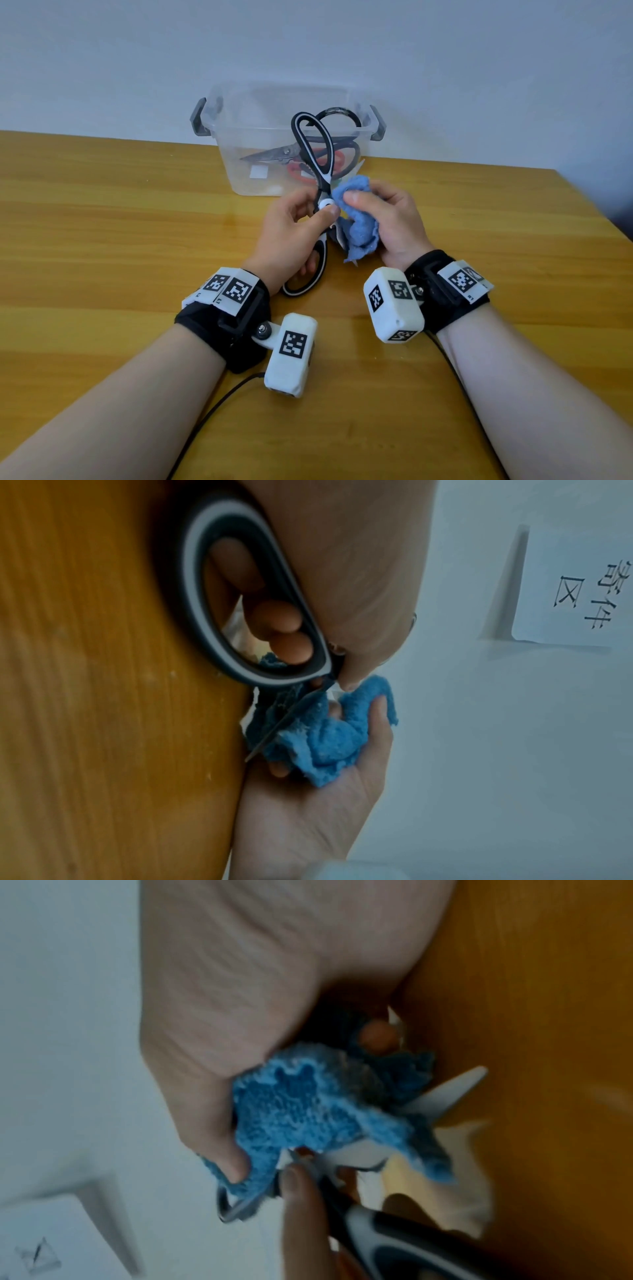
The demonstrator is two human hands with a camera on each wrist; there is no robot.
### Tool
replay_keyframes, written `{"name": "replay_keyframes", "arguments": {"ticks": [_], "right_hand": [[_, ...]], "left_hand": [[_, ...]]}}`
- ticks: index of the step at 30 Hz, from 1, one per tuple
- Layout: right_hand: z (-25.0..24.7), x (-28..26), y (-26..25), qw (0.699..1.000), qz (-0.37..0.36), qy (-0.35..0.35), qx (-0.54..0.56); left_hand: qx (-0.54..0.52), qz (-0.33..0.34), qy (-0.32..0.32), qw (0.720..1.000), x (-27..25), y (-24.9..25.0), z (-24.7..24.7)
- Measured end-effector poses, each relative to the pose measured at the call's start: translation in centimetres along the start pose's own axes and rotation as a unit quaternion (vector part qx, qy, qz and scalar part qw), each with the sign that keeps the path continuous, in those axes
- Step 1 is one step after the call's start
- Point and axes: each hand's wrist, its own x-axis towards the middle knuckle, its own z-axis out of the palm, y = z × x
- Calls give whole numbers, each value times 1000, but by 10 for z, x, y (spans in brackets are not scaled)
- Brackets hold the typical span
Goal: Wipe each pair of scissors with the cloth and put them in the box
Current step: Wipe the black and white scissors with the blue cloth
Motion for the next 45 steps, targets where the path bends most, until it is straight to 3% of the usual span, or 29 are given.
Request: {"name": "replay_keyframes", "arguments": {"ticks": [3,7,11,14,20,26,29,33,36,39,45], "right_hand": [[0,0,4,999,-9,-12,-35],[-1,2,4,999,-22,38,-29],[-7,10,8,989,-16,133,64],[-11,15,6,976,-13,159,146],[-10,14,3,977,-9,97,190],[1,2,7,999,-19,-42,-8],[1,1,8,997,-32,-66,-32],[0,3,9,998,-37,-39,-32],[0,6,11,999,-33,29,-11],[-5,12,11,992,-18,106,68],[-14,17,8,972,8,138,192]], "left_hand": [[0,4,-9,1000,0,0,-1],[4,1,-20,1000,-1,0,-2],[18,-2,-37,999,-3,2,-1],[21,6,-36,999,-4,4,0],[8,-16,27,999,0,1,0],[-5,-3,41,999,2,-2,0],[1,-5,20,1000,2,-2,-1],[7,2,-8,1000,1,-1,-3],[20,-9,-23,999,1,-2,-3],[37,-23,-39,998,1,-2,-1],[39,-27,-25,999,0,-1,0]]}}
